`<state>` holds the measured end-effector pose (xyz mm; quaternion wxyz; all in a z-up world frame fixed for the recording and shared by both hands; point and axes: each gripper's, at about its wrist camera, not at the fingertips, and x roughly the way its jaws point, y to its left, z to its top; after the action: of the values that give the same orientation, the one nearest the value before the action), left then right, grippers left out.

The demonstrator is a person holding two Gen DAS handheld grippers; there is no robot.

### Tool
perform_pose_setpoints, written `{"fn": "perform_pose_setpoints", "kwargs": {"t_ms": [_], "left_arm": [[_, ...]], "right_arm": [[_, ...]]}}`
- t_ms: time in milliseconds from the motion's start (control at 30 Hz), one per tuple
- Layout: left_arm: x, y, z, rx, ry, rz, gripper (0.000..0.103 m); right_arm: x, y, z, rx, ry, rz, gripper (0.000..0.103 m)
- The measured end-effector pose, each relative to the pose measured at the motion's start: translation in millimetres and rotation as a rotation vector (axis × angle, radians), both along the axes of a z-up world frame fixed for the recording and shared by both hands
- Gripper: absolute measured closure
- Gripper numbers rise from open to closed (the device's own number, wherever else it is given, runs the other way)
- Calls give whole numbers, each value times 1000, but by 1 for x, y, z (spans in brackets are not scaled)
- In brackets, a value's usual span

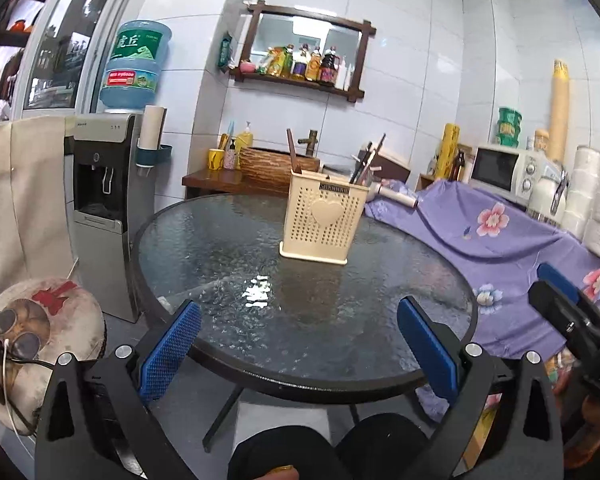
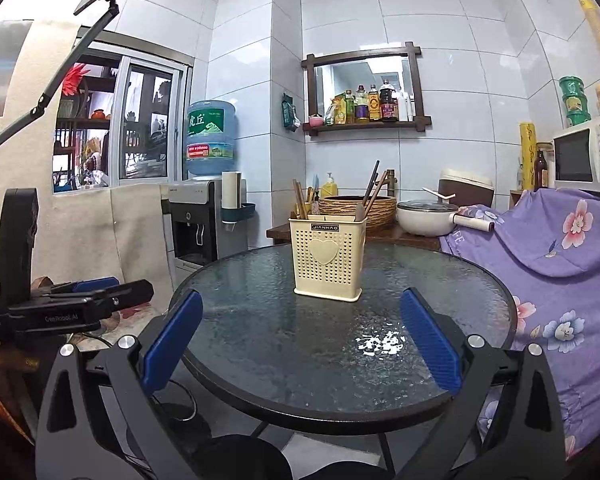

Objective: Organize utensils

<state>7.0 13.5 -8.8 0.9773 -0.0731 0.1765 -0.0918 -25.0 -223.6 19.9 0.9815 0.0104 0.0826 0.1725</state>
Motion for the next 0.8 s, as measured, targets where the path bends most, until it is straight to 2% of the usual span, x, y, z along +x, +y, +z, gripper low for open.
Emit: {"fn": "perform_pose_setpoints", "kwargs": {"t_ms": [800], "left_arm": [[0, -4, -1, 17, 11, 2, 6]], "right_arm": [[5, 4, -2, -7, 15, -12, 6]]}}
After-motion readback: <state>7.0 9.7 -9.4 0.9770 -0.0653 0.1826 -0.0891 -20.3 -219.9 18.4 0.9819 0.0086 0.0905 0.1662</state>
